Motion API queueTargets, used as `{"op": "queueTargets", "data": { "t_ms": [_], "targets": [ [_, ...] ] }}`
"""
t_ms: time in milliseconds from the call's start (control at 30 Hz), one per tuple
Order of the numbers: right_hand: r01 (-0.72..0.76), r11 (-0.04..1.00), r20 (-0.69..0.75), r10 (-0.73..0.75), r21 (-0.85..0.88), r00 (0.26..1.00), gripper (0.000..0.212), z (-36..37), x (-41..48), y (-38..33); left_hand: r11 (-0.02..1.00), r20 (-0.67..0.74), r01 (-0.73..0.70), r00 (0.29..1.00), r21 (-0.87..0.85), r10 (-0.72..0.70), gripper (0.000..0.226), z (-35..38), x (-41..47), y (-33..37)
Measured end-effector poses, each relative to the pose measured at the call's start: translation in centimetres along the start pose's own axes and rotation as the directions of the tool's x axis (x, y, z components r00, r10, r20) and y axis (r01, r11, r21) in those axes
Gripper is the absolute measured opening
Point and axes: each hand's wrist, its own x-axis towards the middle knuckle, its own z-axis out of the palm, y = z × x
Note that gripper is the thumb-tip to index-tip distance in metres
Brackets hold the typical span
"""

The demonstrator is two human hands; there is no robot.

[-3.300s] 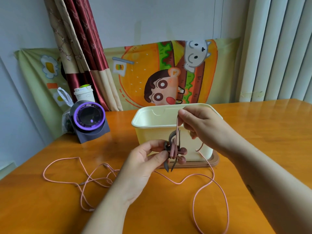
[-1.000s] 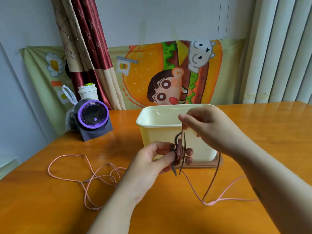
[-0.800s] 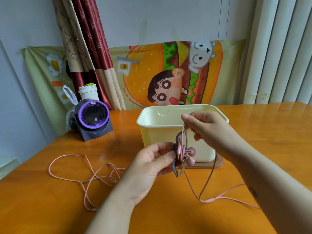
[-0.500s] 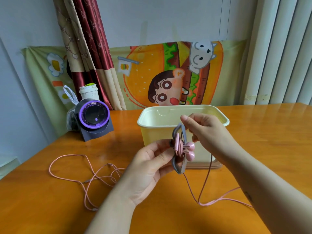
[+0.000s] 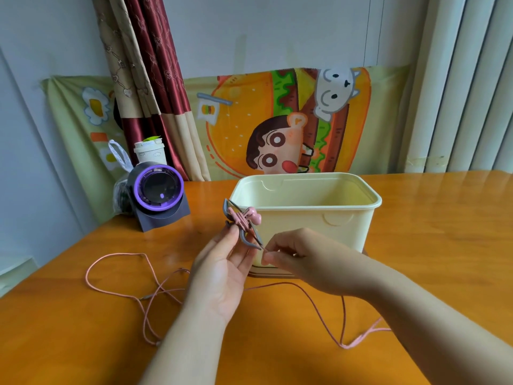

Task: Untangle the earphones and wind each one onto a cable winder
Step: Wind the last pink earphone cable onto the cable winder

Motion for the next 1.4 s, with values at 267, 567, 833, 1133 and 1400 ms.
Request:
{"op": "queueTargets", "data": {
  "t_ms": [267,567,833,1133,1400],
  "targets": [
    [0.012,0.998,-0.156,-0.001,0.066,0.988,0.029,-1.7,-0.3,-1.0,0.986,-0.032,-0.041,0.998,0.162,0.047,0.020,0.1,-0.3,0.0],
    [-0.050,0.972,-0.399,0.142,0.230,0.906,0.035,-2.4,-0.3,-0.6,0.893,0.130,-0.036,0.991,0.448,-0.026,0.024,0.4,-0.9,-0.6],
    [-0.025,0.958,-0.341,0.126,0.287,0.932,0.035,-2.8,-0.3,-0.6,0.959,0.199,0.043,0.975,0.279,-0.101,0.035,0.8,-1.0,-0.7],
    [0.007,0.965,-0.243,0.059,0.262,0.968,0.038,-4.3,-1.0,-1.4,0.952,0.211,-0.007,0.975,0.306,-0.061,0.032,0.9,-1.2,-0.8],
    [0.012,0.968,-0.316,0.070,0.249,0.946,0.033,-4.5,-1.0,-0.9,0.834,0.317,-0.082,0.941,0.545,-0.115,0.021,0.3,-1.2,-0.6]
  ]
}}
